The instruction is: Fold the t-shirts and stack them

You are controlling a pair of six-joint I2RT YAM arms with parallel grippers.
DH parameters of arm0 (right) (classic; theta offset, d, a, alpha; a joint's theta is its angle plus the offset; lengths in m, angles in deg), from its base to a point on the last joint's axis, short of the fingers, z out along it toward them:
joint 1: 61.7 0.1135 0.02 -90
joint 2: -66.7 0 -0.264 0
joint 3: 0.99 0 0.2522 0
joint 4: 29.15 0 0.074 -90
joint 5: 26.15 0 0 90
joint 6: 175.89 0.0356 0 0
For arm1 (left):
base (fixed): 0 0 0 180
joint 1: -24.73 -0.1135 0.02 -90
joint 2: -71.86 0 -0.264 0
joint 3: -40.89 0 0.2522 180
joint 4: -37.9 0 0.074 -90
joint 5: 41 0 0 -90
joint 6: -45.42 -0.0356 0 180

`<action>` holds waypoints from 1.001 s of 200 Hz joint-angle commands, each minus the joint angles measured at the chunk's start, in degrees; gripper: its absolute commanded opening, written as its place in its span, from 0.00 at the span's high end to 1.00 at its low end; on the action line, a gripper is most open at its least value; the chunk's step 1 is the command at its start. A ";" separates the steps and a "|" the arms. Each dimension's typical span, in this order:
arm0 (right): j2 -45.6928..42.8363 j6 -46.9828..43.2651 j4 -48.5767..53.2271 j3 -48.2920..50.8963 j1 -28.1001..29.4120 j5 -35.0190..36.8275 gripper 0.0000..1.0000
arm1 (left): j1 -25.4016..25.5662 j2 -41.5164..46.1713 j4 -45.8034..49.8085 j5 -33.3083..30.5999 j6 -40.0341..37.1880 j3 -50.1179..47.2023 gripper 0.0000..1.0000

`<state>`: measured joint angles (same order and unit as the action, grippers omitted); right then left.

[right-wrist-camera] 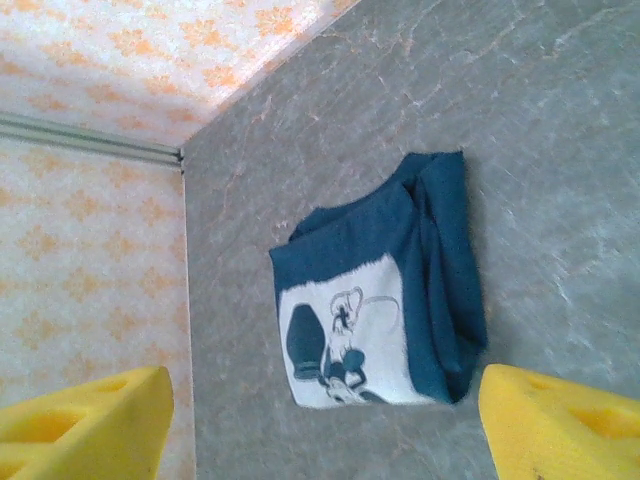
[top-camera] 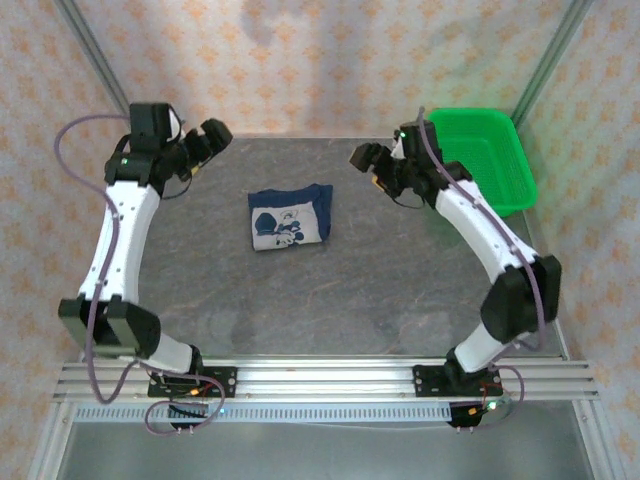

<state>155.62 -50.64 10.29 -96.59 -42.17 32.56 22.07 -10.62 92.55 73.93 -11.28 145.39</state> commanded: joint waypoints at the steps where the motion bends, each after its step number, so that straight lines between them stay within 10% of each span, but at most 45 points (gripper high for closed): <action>1: -5.45 -3.29 -1.75 9.48 -0.12 -0.03 0.19 | 0.03 4.31 -0.58 -3.50 -3.76 -8.61 0.05; 30: -18.50 -6.45 0.58 22.52 -0.11 7.78 0.14 | -0.05 14.24 -0.53 -8.16 -5.37 -21.19 0.04; 80: -46.27 -15.30 2.89 43.61 -0.33 41.92 0.01 | -0.07 31.10 -9.63 -29.91 -5.29 -43.51 0.00; 127: -49.79 -25.53 -15.04 56.99 -1.03 59.37 0.01 | 0.01 28.21 -31.84 -37.34 -11.28 -58.12 0.00; 200: -33.46 -30.03 -58.30 71.12 -14.87 49.31 0.01 | 0.28 13.44 -66.87 -38.17 -21.98 -67.87 0.00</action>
<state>117.85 -77.88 -27.18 -27.20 -54.43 85.50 22.12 7.17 42.78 38.34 -27.48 79.98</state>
